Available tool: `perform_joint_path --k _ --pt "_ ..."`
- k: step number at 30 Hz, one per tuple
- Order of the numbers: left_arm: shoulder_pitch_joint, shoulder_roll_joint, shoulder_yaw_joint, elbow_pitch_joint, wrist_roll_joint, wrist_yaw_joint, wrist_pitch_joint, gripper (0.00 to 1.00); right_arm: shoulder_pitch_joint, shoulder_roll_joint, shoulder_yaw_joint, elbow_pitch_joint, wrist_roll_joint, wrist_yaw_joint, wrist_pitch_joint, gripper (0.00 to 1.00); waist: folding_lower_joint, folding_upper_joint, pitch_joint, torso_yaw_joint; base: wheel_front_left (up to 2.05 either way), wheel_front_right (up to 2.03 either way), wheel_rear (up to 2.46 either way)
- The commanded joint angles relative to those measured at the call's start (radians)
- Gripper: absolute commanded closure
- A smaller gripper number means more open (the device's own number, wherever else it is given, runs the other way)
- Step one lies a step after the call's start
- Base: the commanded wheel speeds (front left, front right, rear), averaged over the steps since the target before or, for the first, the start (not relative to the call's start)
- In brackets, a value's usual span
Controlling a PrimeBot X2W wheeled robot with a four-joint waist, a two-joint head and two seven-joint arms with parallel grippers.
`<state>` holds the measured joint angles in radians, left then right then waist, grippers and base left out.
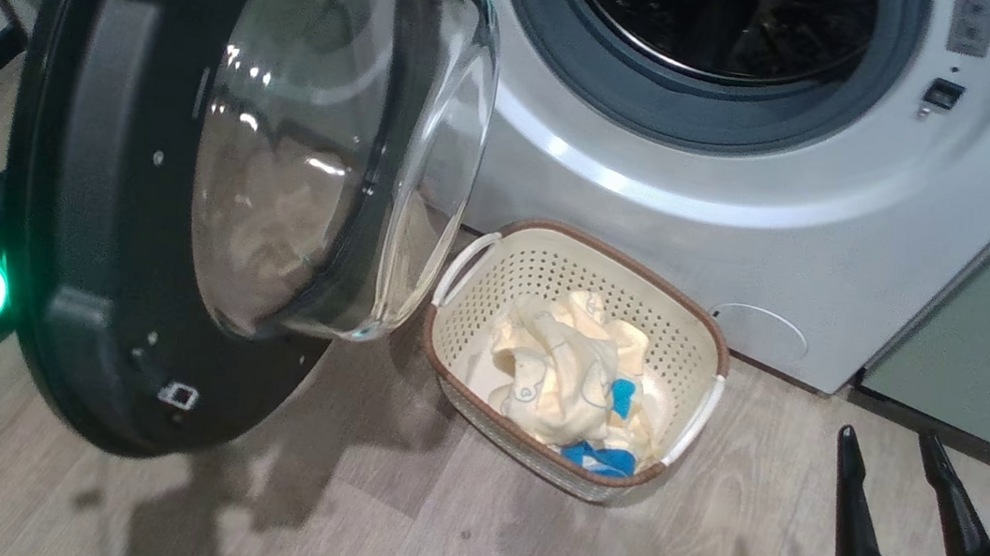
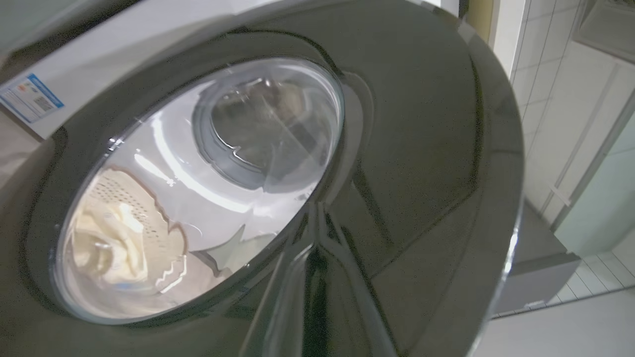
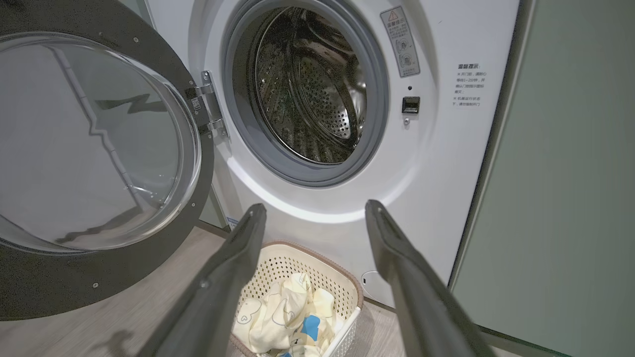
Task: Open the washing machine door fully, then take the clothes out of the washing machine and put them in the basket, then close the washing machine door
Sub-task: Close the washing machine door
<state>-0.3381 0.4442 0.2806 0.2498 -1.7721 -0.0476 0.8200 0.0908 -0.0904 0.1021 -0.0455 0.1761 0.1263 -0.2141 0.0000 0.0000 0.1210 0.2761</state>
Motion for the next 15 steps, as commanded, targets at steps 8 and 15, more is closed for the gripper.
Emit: perform_joint_path --k 8,15 --pt "-0.001 0.007 -0.001 -0.127 -0.023 0.022 0.035 1.0 -0.046 0.004 0.023 -0.022 0.005 0.004 -0.025 0.0 0.0 0.0 -0.008 -0.068 0.0 0.0 0.0" --pt "-0.005 -0.022 -0.021 -0.171 -0.027 0.036 0.037 1.0 -0.055 0.012 0.024 -0.021 0.005 0.004 -0.033 0.0 0.0 0.0 -0.004 -0.141 0.0 0.0 0.0"
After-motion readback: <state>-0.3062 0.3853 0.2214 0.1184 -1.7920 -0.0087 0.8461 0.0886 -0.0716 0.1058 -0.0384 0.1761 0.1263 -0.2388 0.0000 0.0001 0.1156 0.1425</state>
